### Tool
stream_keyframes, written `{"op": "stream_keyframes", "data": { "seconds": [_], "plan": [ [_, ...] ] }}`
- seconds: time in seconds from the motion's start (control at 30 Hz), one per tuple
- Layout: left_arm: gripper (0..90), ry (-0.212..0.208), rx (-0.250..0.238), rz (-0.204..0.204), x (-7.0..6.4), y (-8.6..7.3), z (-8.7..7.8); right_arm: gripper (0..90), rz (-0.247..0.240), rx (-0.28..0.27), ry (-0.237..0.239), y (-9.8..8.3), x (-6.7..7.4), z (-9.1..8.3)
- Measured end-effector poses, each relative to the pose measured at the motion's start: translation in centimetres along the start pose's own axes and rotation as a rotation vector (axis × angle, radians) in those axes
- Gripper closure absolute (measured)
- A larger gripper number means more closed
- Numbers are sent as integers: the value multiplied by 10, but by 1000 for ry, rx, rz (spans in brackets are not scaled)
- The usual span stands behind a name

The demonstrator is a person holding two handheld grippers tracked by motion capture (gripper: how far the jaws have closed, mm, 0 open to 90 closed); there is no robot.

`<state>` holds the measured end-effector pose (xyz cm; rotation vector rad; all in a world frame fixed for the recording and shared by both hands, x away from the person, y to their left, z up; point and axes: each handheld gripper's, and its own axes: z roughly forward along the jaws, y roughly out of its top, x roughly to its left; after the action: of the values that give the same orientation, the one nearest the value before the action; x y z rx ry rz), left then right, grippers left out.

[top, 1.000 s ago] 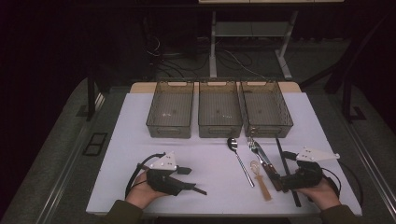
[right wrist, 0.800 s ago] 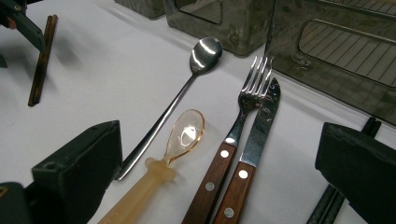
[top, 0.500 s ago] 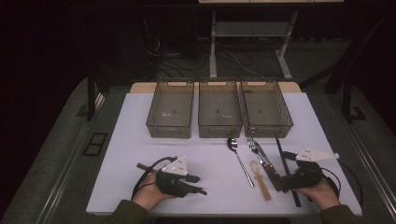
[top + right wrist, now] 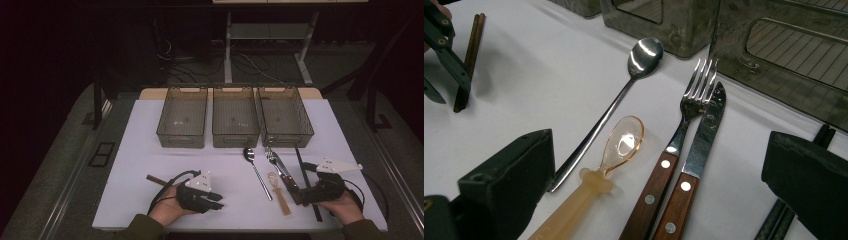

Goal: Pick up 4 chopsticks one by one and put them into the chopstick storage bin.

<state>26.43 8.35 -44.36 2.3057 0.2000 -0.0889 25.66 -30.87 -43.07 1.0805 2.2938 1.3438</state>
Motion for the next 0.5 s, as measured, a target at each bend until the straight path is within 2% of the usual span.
{"op": "stream_keyframes", "data": {
  "seconds": [0.03, 0.1, 0.27, 0.5],
  "plan": [
    [704, -5, -6, -8, -1, 0, 2, 8, -1, -1, 0, 0, 0, 0],
    [714, -9, 19, 14, -1, 1, 4, 8, 0, -1, -1, 0, 0, 0],
    [736, -5, 40, 27, -1, 1, 7, 8, -1, -2, -1, 0, 0, 0],
    [760, -1, 43, 41, 0, 1, 7, 8, 1, 0, 0, 0, 0, 0]
  ]
}}
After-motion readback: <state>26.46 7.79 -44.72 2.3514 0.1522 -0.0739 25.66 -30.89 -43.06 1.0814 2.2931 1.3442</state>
